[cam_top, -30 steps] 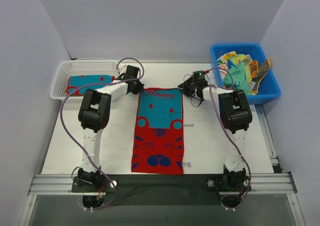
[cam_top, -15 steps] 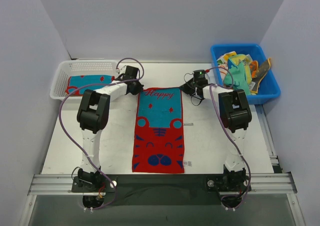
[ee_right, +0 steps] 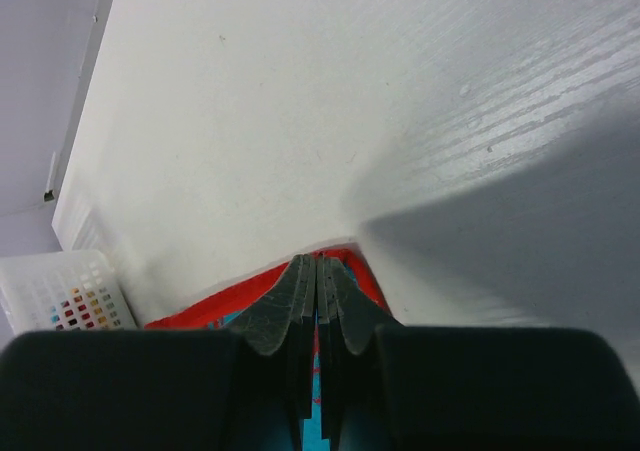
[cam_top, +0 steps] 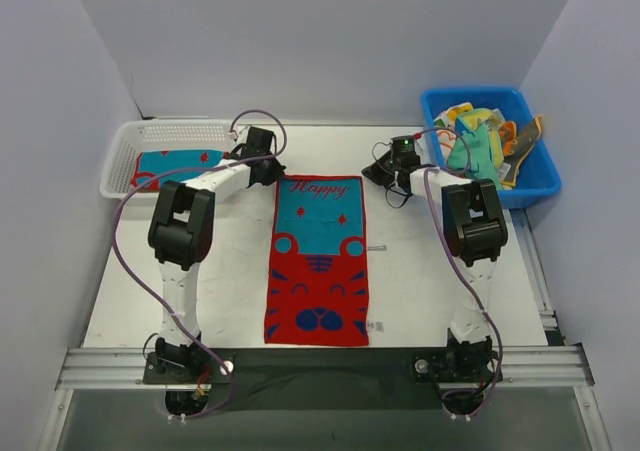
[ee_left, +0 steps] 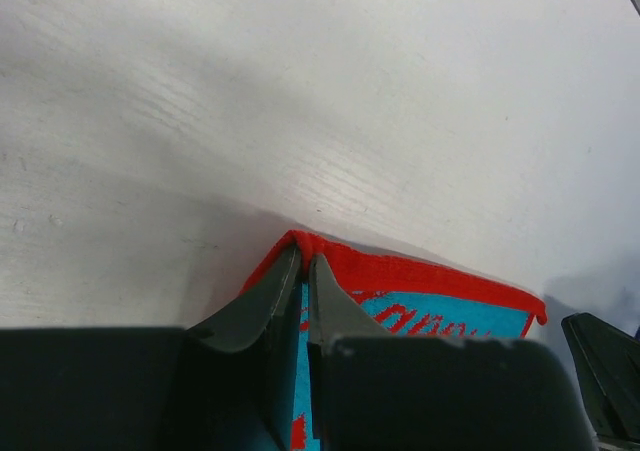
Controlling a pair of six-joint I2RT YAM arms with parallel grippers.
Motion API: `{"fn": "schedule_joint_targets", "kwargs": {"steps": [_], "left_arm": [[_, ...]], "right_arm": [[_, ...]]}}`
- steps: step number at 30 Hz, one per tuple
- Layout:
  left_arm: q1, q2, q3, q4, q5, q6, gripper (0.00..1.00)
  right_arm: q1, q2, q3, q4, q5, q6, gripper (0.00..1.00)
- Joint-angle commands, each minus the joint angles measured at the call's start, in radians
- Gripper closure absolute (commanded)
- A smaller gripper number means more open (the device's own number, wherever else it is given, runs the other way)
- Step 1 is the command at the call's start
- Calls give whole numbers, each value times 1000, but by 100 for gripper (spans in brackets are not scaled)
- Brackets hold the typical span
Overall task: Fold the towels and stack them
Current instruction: Fold the towel
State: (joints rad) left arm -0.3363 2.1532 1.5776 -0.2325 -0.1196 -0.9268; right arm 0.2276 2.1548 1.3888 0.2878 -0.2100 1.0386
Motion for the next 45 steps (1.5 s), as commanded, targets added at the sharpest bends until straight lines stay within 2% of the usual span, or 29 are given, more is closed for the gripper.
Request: {"fn": "schedule_joint_targets", "kwargs": {"steps": [1, 3, 4, 7, 8, 10, 12, 14, 16, 17, 19, 21, 28, 31, 32, 36, 45], "left_arm": [[10, -69, -10, 47, 29, 25, 100], [10, -62, -11, 50, 50, 25, 100], [10, -56, -11, 50, 57, 26, 100], [10, -47, -2, 41, 74, 36, 100], [10, -43, 2, 39, 77, 39, 100], [10, -38, 12, 29, 77, 48, 100], [10, -35, 19, 16, 77, 54, 100], [10, -30, 32, 9, 77, 59, 100], [10, -27, 36, 1, 77, 62, 100], [10, -27, 42, -4, 77, 62, 100], [10, -24, 48, -14, 77, 68, 100], [10, -24, 55, -21, 80, 71, 100], [14, -26, 58, -37, 89, 91, 100], [16, -26, 58, -45, 98, 95, 100], [17, -26, 58, -44, 103, 97, 100], [23, -23, 58, -48, 110, 100, 100], [31, -18, 51, -48, 117, 109, 100]], "right_arm": [[-7, -72, 10, -4, -20, -26, 100], [-1, -50, 30, -2, -35, -44, 100], [1, -38, 54, -13, -64, -66, 86], [21, 7, 153, -100, -95, -256, 64], [30, 13, 168, -145, -97, -356, 60], [42, 7, 176, -171, -72, -458, 55], [62, -10, 170, -191, -34, -610, 52], [79, -13, 188, -240, 1, -728, 52], [113, -3, 234, -283, 33, -915, 51], [124, 2, 249, -370, 55, -978, 51], [159, 19, 272, -412, 170, -1102, 54], [161, 25, 294, -432, 140, -1132, 55], [187, 34, 348, -452, 205, -1204, 57], [217, 33, 349, -460, 334, -1385, 57], [220, 37, 348, -460, 354, -1476, 57], [219, 83, 351, -458, 368, -1613, 58], [220, 123, 348, -411, 322, -1681, 60]]}}
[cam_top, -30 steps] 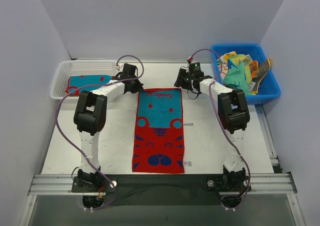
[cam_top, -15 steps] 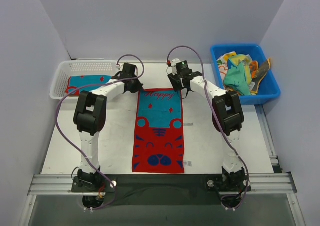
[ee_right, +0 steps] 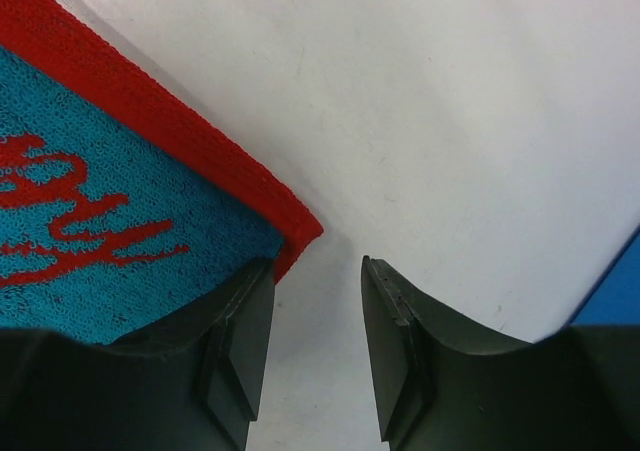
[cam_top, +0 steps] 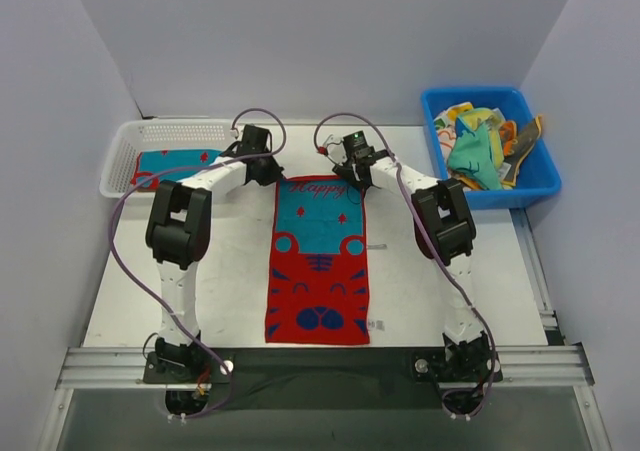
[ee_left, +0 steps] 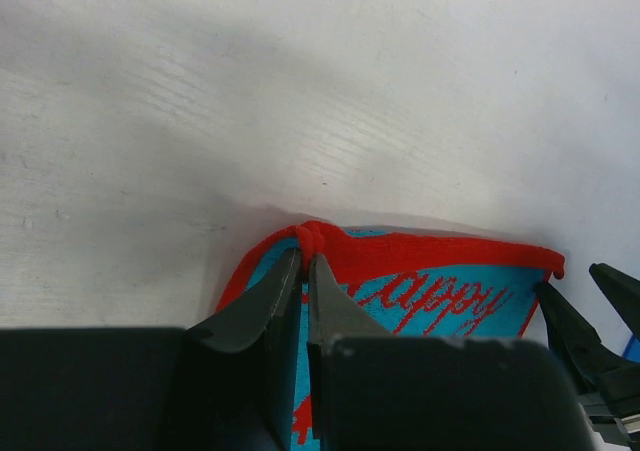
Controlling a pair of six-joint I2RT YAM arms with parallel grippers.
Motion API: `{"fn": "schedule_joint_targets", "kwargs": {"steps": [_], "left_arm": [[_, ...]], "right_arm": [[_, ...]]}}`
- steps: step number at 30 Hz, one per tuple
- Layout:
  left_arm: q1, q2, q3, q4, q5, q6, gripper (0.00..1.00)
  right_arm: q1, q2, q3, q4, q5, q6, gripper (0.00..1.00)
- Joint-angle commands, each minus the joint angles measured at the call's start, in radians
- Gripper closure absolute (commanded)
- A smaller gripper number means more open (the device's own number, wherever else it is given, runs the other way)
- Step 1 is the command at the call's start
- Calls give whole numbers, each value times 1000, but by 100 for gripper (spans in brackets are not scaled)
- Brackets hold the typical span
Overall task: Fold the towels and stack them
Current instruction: Fold the towel
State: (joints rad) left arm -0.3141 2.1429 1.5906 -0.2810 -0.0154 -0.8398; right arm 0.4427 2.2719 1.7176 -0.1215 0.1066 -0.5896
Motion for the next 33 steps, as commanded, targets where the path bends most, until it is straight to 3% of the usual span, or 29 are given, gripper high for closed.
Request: {"fn": "schedule_joint_targets", "kwargs": {"steps": [1, 24, 29, 33], "left_arm": [[12, -3, 39, 0, 14, 22, 100], [23, 6, 46, 0, 15, 28, 100], [24, 8, 46, -1, 15, 31, 100], [32, 6, 51, -6, 15, 31, 100]], "right_arm": [[5, 5, 19, 3, -2, -52, 60], [14, 51, 62, 71, -79, -88, 66], [16, 61, 79, 72, -79, -104, 79], [14, 46, 80, 74, -87, -108, 100]]}}
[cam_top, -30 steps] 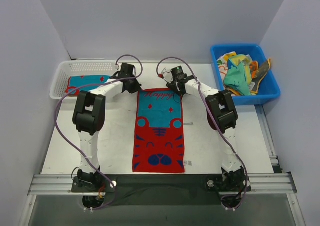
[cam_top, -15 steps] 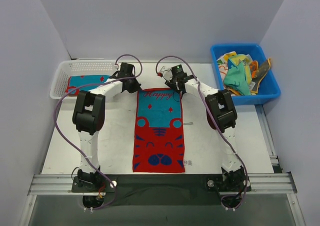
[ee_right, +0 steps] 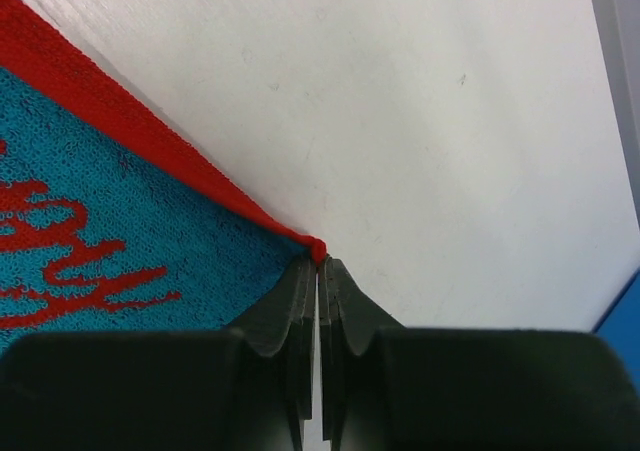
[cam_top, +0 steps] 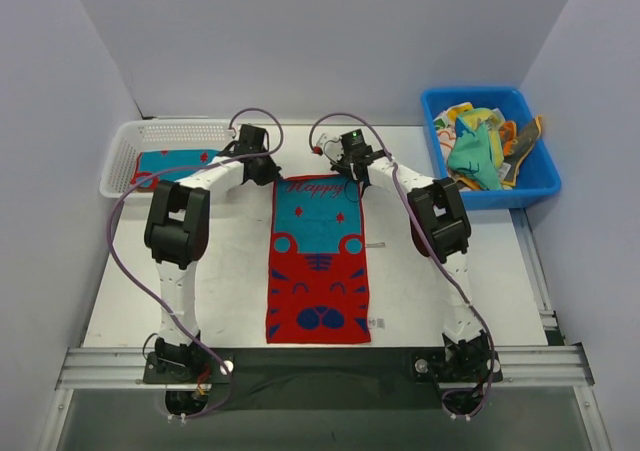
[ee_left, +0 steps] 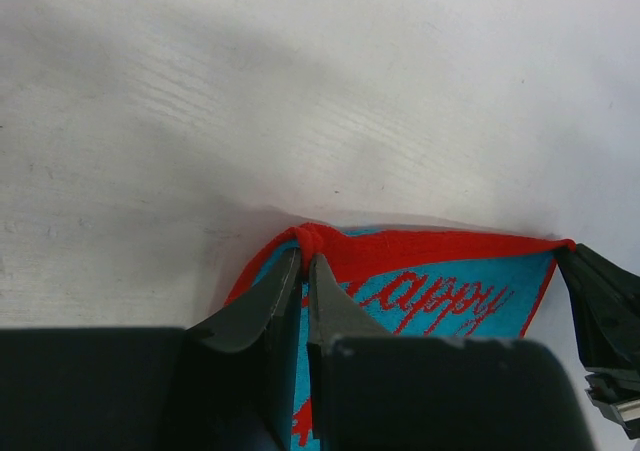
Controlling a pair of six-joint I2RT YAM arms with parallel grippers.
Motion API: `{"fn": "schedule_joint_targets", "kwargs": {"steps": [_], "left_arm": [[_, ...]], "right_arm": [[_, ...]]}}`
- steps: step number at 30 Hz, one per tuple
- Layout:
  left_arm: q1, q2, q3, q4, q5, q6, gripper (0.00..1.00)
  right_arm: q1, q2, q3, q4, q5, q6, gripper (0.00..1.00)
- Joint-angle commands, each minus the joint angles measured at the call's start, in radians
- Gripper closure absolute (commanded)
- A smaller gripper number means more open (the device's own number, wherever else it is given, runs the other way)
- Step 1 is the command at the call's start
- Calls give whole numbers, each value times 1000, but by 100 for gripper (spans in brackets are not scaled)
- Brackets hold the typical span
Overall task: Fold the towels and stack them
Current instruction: Fold the towel
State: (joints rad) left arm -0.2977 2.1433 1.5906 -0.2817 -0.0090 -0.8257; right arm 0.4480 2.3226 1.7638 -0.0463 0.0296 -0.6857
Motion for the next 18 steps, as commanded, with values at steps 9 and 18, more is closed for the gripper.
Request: {"fn": "schedule_joint_targets", "kwargs": {"steps": [9, 18], "left_arm": [[48, -3, 137, -40, 6, 17, 100], [77, 62, 366, -106, 9, 2, 100]], "right_arm": [[-18, -97, 29, 6, -5, 9, 100], [-42, -100, 124, 28, 93, -9, 100]]}}
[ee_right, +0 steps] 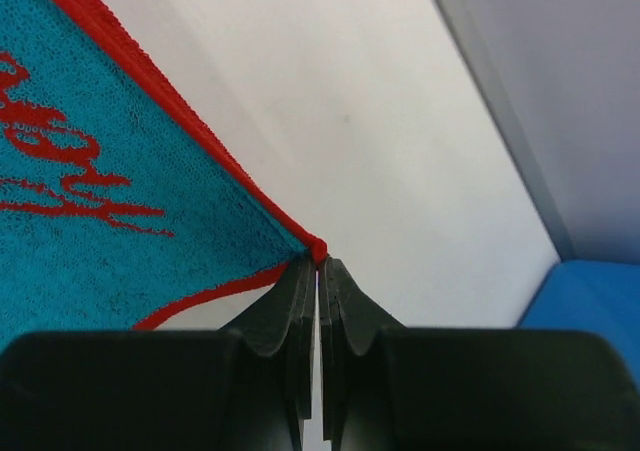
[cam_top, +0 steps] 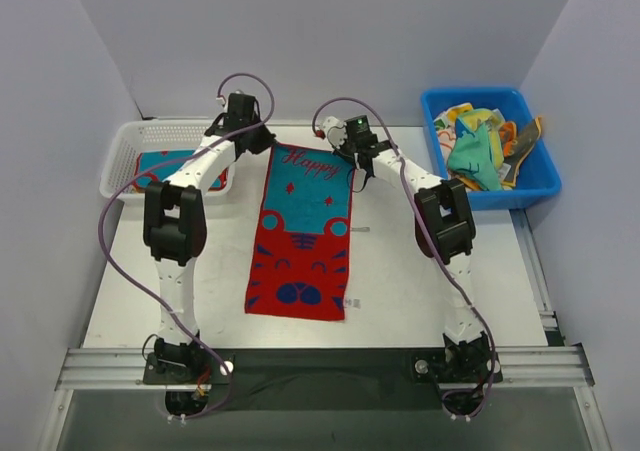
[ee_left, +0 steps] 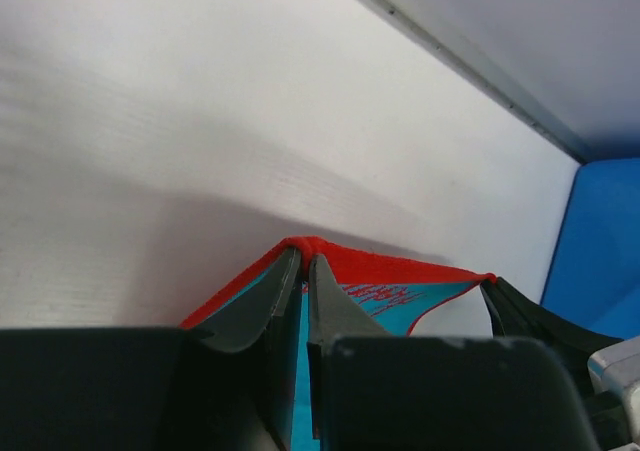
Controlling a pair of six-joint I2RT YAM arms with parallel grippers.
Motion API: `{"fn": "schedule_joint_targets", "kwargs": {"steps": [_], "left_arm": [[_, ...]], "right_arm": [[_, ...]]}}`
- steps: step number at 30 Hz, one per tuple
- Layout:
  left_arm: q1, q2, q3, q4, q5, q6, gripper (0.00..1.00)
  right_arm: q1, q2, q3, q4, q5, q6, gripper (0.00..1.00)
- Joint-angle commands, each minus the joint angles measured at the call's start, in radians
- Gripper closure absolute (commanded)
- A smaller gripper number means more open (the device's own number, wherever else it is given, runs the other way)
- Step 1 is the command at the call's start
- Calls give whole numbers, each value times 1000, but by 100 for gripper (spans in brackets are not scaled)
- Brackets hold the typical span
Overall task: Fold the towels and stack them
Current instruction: Fold the towel
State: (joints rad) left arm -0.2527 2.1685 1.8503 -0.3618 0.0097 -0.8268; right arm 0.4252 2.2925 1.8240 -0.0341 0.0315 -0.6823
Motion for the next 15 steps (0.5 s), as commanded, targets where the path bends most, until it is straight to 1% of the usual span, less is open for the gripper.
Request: {"fn": "schedule_joint_targets", "kwargs": {"steps": [1, 2, 3, 6, 9, 12, 13, 15], "left_arm": [[36, 50, 133, -34, -10, 3, 100], [38, 62, 159, -58, -10, 5, 100], [39, 83, 209, -72, 19, 11, 100], [43, 88, 237, -106, 35, 21, 100], [50, 45, 199, -105, 56, 26, 100], [53, -28, 112, -101, 67, 35, 100], [53, -51, 87, -101, 72, 40, 100], [53, -117, 3, -97, 93, 54, 100]], "right_arm": [[-20, -68, 72, 17, 105, -20, 100], [-22, -71, 80, 22, 113, -31, 100], [-22, -73, 90, 25, 122, -34, 100], [-20, -103, 80, 28, 130, -36, 100], [-3, -171, 29, 26, 128, -36, 100], [30, -260, -73, 22, 127, -28, 100], [41, -284, -133, 20, 127, -19, 100], [70, -353, -192, 4, 119, 7, 100]]}}
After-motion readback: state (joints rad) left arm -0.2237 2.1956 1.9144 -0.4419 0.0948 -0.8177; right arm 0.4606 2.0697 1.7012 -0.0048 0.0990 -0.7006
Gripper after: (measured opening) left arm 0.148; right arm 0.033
